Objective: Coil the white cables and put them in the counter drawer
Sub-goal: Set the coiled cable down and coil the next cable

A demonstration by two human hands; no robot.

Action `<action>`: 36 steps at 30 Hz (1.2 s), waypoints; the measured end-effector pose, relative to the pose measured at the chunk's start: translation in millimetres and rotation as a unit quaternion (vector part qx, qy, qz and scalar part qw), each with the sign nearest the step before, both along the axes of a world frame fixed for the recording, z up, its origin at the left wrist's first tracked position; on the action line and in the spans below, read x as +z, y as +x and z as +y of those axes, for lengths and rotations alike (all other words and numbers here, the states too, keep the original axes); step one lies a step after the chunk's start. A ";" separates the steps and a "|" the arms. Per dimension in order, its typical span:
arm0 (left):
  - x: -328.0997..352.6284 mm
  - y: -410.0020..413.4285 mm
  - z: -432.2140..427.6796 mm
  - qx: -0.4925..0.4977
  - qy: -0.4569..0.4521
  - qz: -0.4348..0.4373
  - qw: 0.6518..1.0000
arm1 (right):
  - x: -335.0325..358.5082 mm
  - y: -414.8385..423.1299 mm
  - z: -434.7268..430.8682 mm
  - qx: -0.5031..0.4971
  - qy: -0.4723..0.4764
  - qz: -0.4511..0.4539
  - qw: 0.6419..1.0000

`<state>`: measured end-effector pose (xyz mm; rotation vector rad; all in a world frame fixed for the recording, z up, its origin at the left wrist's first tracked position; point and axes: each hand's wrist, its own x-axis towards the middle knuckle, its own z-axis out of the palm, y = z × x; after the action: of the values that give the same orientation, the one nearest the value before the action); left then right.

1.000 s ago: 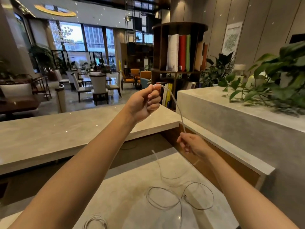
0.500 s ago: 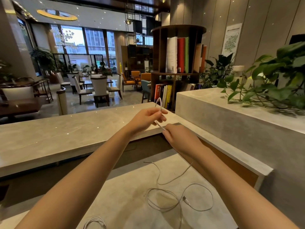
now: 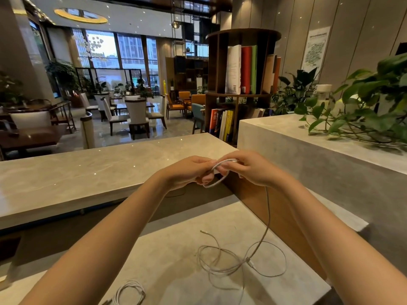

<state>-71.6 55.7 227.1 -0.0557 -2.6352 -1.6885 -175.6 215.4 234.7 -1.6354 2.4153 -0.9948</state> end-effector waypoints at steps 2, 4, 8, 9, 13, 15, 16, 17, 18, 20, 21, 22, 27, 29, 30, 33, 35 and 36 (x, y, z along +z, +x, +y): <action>-2.0 1.2 -1.6 0.028 0.015 -0.009 0.999 | -3.4 0.5 0.8 -0.025 -0.003 -0.031 0.999; -3.4 2.0 -2.6 0.051 0.029 -0.020 0.998 | -8.3 0.6 0.6 -0.042 -0.008 -0.063 0.997; -3.9 2.4 -2.4 0.117 0.064 -0.054 0.990 | -19.2 2.5 -2.4 -0.059 -0.007 -0.074 0.995; -4.0 2.6 -2.6 0.133 0.055 -0.059 0.988 | -21.8 2.8 -2.9 -0.063 -0.007 -0.082 0.995; -6.6 6.5 -3.9 0.178 0.008 -0.071 0.981 | -29.4 4.7 -3.3 -0.063 -0.009 -0.136 0.989; -8.0 7.3 -5.2 0.195 0.017 -0.075 0.978 | -31.8 5.4 -3.4 -0.060 -0.014 -0.174 0.983; -8.7 6.6 -6.3 0.210 0.034 -0.074 0.974 | -33.1 5.4 -4.0 -0.063 -0.018 -0.194 0.979; -9.1 6.0 -6.7 0.229 0.064 -0.073 0.969 | -35.1 5.2 -5.0 -0.069 -0.024 -0.214 0.974; -9.5 5.5 -7.2 0.248 0.103 -0.074 0.961 | -37.2 5.4 -6.3 -0.077 -0.031 -0.234 0.969; -10.1 5.1 -6.0 0.267 0.178 -0.077 0.944 | -42.2 7.2 -11.0 -0.089 -0.046 -0.274 0.956; -10.7 5.4 -4.3 0.268 0.204 -0.080 0.938 | -44.6 8.8 -13.8 -0.094 -0.053 -0.294 0.950; -12.1 5.8 -2.7 0.269 0.223 -0.082 0.933 | -46.6 10.9 -16.6 -0.099 -0.060 -0.314 0.942; -15.7 7.0 3.3 0.311 0.252 -0.077 0.913 | -53.8 20.1 -22.8 -0.104 -0.070 -0.360 0.924; -15.9 8.1 3.7 0.330 0.257 -0.071 0.906 | -57.1 22.7 -22.4 -0.089 -0.062 -0.367 0.924; -16.4 9.4 4.0 0.336 0.260 -0.069 0.903 | -58.8 24.1 -21.9 -0.078 -0.061 -0.373 0.922; -18.4 13.9 9.3 0.341 0.242 -0.061 0.906 | -63.2 27.6 -21.8 -0.053 -0.068 -0.395 0.915; -19.5 14.6 13.1 0.338 0.213 -0.046 0.916 | -65.2 28.9 -23.5 -0.058 -0.076 -0.400 0.912; -19.3 14.5 14.3 0.334 0.204 -0.039 0.919 | -66.0 29.2 -24.5 -0.065 -0.080 -0.401 0.910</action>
<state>-57.1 70.0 207.7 0.8227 -1.9189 -1.9073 -146.3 191.0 168.7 -0.8186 1.9050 -1.5328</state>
